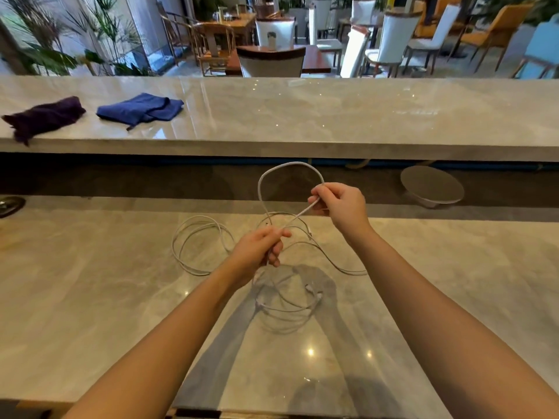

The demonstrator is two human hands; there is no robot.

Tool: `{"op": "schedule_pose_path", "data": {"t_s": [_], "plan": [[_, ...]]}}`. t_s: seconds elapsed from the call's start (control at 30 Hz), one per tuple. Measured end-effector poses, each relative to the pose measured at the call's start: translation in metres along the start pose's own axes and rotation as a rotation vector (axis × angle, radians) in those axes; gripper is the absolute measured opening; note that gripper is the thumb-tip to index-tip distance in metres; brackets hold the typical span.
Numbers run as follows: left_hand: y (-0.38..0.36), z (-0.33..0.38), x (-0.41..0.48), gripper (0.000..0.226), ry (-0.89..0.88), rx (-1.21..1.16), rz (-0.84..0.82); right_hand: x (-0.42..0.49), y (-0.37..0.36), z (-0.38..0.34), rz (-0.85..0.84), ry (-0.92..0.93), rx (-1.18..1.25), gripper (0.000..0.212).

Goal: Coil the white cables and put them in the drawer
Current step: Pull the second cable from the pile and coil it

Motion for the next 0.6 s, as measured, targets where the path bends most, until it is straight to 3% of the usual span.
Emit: {"op": "schedule_pose_path", "data": {"t_s": [0.07, 0.13, 0.23, 0.3, 0.37, 0.47, 0.53, 0.6], "plan": [[0.002, 0.013, 0.001, 0.024, -0.034, -0.118, 0.036, 0.0, 0.004, 0.002, 0.095, 0.012, -0.301, 0.016], [0.007, 0.027, 0.006, 0.024, -0.057, 0.112, 0.076, -0.013, 0.01, -0.007, 0.31, 0.095, -0.598, 0.016], [0.014, 0.045, 0.012, 0.023, -0.077, 0.418, 0.181, -0.039, 0.012, -0.034, 0.459, 0.267, -0.646, 0.026], [0.018, 0.052, 0.014, 0.022, -0.083, 0.455, 0.237, -0.045, 0.012, -0.045, 0.416, 0.334, -0.612, 0.033], [0.022, 0.056, 0.016, 0.022, -0.056, 0.488, 0.248, -0.057, 0.004, -0.063, 0.34, 0.522, -0.647, 0.04], [0.016, 0.064, 0.02, 0.021, -0.023, 0.589, 0.124, -0.082, -0.024, -0.081, 0.134, 0.802, -0.772, 0.042], [0.004, 0.07, 0.022, 0.022, -0.029, 0.613, -0.015, -0.082, -0.037, -0.077, 0.023, 0.815, -0.85, 0.031], [-0.002, 0.08, 0.018, 0.021, -0.049, 0.587, -0.104, -0.062, -0.031, -0.066, -0.008, 0.631, -0.759, 0.024]]}}
Point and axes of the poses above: each hand's wrist, its own x-axis towards the middle knuckle, its own y-axis out of the back of the hand, z = x × y, the point moved 8 cm from there along x, towards the middle knuckle, and after that the axes turned 14 degrees about -y, right-handed, at the moved point
